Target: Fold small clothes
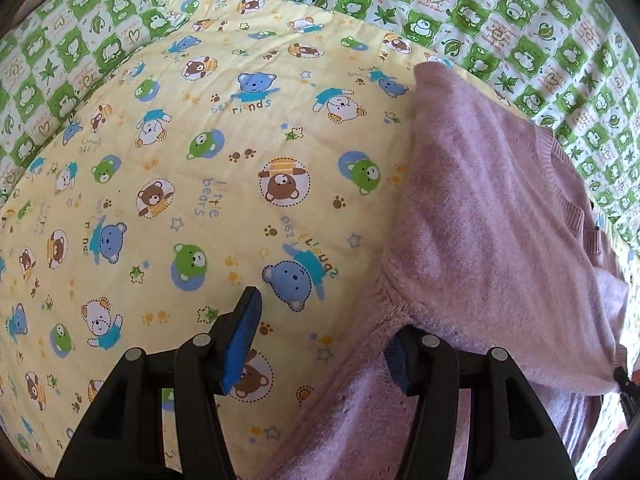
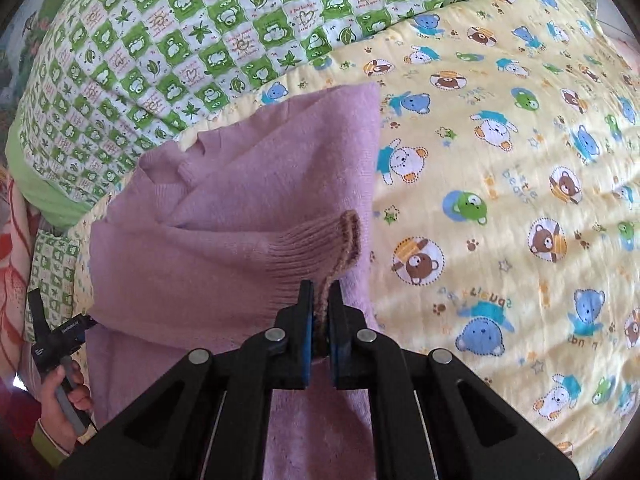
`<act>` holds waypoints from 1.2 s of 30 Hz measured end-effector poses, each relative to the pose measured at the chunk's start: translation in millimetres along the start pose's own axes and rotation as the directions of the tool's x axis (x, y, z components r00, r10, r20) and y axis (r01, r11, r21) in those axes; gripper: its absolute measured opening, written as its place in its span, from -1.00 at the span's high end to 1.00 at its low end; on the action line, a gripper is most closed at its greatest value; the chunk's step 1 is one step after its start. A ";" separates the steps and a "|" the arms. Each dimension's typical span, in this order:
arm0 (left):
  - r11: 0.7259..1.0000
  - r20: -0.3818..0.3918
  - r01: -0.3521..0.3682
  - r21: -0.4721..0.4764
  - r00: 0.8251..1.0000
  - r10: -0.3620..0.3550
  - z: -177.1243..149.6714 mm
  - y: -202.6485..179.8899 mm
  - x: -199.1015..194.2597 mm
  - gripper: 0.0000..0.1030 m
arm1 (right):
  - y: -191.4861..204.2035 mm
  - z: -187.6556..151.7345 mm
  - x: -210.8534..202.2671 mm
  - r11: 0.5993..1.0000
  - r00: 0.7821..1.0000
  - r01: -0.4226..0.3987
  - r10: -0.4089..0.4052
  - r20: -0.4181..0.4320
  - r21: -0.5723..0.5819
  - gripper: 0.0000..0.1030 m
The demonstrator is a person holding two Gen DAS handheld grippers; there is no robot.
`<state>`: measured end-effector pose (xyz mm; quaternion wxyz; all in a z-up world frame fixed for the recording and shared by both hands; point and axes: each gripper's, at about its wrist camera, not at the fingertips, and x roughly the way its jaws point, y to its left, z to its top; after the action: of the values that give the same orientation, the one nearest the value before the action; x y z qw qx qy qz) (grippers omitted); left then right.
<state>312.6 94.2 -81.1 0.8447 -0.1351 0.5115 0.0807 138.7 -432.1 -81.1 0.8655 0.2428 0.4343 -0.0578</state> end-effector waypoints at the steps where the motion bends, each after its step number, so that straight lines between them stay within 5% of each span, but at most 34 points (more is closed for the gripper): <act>1: 1.000 -0.004 -0.001 -0.003 1.000 0.001 -2.1 -0.3 0.1 -0.13 | 0.2 1.7 -1.7 1.000 1.000 0.008 -0.008 0.007 -0.007 0.87; 6: 1.000 -0.012 -0.010 -0.007 1.000 0.010 -11.7 -0.4 1.6 -0.13 | 26.1 20.7 -16.2 0.997 0.996 0.007 -0.001 0.088 -0.071 0.87; 16: 1.000 -0.042 0.005 0.024 0.999 -0.004 -22.3 -6.8 4.5 -0.18 | 2.3 3.7 24.2 0.993 0.993 0.097 -0.101 -0.063 -0.073 0.77; 20: 0.989 -0.078 0.117 0.092 0.991 -0.110 -39.5 0.6 -15.5 -0.14 | 0.9 4.4 13.8 0.988 0.988 0.133 -0.138 -0.067 -0.078 0.26; 23: 0.964 -0.069 0.245 0.108 0.969 -0.239 -37.6 4.4 -37.8 -0.15 | -3.6 13.8 -2.5 0.994 0.996 0.089 -0.090 -0.024 -0.068 0.26; 28: 0.943 -0.022 0.323 0.075 0.946 -0.322 12.4 -12.8 -47.2 -0.44 | -3.4 53.5 -3.3 0.994 0.999 0.051 -0.049 0.017 -0.095 0.26; 36: 0.911 -0.167 0.411 0.003 0.899 -0.405 91.9 -44.4 36.3 -0.50 | 0.3 144.9 33.6 0.987 0.998 -0.003 0.012 0.055 -0.162 0.05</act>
<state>419.0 80.5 -66.3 0.8009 -0.2291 0.5403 -0.1192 264.4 -496.3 -34.1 0.8944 0.1716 0.4121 -0.0260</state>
